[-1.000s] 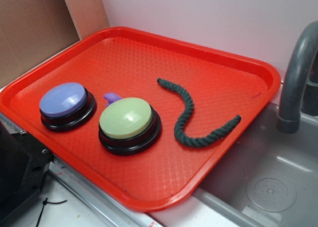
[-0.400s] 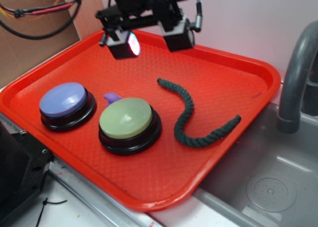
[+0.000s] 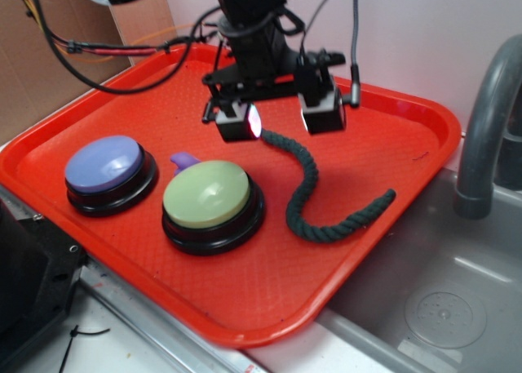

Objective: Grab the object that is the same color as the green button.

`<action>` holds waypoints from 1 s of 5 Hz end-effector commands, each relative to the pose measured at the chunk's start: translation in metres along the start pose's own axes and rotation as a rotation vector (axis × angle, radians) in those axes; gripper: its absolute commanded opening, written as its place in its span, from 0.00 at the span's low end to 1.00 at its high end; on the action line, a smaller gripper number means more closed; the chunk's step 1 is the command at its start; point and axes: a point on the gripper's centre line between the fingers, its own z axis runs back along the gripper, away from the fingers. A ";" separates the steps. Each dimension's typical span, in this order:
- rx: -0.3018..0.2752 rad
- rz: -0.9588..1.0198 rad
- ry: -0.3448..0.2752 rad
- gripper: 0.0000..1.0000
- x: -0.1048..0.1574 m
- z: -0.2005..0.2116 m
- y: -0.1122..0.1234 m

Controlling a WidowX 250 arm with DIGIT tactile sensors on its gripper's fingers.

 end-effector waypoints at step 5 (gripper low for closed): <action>-0.043 -0.039 0.011 0.00 0.004 -0.006 -0.006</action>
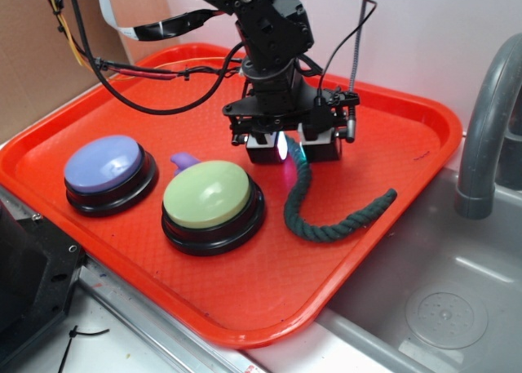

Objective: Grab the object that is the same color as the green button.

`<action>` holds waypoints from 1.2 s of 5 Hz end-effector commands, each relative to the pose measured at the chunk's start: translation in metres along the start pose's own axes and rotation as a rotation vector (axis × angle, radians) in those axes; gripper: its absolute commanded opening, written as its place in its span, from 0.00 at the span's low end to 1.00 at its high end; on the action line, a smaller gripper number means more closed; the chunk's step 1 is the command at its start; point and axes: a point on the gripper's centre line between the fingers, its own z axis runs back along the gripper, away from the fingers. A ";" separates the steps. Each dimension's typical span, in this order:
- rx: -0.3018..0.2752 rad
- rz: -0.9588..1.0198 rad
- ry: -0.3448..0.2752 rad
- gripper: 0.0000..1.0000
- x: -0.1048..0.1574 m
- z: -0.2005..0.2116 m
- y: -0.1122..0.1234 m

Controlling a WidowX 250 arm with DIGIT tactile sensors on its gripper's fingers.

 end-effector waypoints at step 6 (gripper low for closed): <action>-0.010 -0.434 0.205 0.00 0.071 0.202 0.059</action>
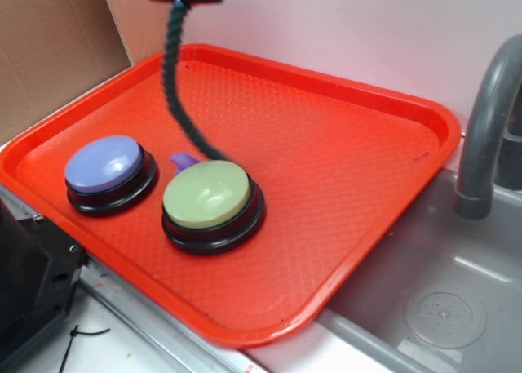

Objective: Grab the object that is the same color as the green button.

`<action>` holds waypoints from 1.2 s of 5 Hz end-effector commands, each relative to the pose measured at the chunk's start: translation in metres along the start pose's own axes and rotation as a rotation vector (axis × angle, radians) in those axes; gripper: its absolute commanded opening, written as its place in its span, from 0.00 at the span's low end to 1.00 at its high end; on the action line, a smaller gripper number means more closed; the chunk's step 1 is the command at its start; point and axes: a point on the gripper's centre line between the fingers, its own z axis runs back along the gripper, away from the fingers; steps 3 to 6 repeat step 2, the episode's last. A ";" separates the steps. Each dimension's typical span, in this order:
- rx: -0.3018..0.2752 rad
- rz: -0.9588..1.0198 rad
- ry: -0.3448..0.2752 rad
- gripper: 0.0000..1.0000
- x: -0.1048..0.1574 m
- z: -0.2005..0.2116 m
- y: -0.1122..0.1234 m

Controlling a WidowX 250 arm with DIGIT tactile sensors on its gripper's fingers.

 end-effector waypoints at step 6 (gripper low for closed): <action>0.034 -0.095 -0.014 0.00 0.018 0.032 0.020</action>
